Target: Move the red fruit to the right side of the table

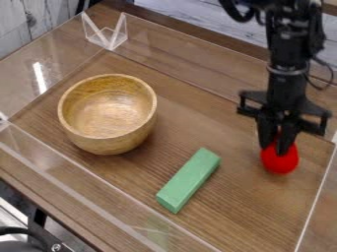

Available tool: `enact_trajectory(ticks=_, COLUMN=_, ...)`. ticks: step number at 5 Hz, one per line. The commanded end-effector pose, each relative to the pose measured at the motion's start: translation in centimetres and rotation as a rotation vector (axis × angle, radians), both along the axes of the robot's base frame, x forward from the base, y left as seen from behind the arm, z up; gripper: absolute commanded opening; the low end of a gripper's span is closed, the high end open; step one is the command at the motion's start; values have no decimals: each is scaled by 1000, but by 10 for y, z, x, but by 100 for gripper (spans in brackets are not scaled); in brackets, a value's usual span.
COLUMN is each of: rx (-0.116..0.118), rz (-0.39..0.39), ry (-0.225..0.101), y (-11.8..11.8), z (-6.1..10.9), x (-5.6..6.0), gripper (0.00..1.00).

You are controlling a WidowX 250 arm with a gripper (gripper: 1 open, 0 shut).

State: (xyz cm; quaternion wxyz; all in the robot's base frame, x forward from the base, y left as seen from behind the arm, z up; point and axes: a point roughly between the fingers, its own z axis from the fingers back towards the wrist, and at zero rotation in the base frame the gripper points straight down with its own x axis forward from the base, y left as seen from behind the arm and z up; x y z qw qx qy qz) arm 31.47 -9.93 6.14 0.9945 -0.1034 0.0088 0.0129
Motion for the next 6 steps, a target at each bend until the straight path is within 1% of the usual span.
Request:
enact_trajectory(ticks=1, rx=-23, rz=68, ry=-105, y=4, z=26, x=6, gripper=0)
enact_trajectory(ticks=2, rx=-15, rz=55, ry=-94, y=8, z=23, x=9, gripper=100)
enact_trajectory(ticks=3, rx=-10, rz=-2, ry=-85, y=20, z=16, x=19, gripper=100)
enact_trajectory(ticks=4, rx=-2, rz=-54, ry=-112, y=38, z=23, x=29, gripper=100)
enact_trajectory(ticks=5, rx=15, rz=-70, ry=-167, y=55, z=53, x=21, gripper=100)
enact_trajectory(ticks=6, rx=31, rz=-93, ry=-213, y=69, z=77, x=15, gripper=100)
